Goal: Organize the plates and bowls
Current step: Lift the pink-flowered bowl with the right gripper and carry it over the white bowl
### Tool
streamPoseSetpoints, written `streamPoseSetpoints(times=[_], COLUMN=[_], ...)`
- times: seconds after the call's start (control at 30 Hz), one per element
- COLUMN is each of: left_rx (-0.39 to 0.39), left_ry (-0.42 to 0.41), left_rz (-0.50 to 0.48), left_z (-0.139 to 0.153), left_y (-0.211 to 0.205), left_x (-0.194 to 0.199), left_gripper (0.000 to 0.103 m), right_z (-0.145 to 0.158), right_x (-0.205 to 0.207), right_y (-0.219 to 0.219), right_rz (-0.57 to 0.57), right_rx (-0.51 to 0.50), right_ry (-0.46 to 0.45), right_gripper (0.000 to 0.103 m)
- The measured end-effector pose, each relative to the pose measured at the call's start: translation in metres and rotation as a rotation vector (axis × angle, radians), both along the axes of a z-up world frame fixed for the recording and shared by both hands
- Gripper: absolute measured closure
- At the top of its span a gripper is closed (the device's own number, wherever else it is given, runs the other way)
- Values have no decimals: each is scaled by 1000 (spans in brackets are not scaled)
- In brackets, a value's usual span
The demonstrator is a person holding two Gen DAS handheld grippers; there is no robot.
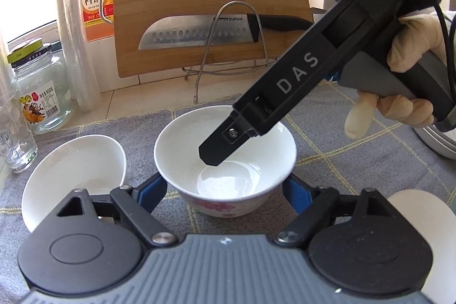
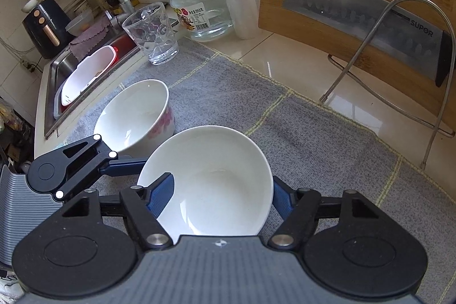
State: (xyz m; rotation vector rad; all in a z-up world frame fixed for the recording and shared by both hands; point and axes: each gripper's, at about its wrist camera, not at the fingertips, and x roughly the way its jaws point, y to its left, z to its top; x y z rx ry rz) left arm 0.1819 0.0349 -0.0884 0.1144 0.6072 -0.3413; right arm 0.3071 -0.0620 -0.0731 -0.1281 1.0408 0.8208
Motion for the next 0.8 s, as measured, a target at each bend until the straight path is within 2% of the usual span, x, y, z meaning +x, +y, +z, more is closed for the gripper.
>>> streamPoseSetpoints(times=[0.3, 0.8], left_rx=[4, 6], left_ry=[9, -9], left_rz=[-15, -61], left_z=[5, 37], left_y=[1, -2], left_x=[-4, -39], left_gripper=[16, 16], right_z=[9, 45], right_x=[-6, -44], right_y=[-2, -16], right_rz=[-14, -35], right_rx=[5, 39], right_ry=[3, -10], right_gripper=[26, 26])
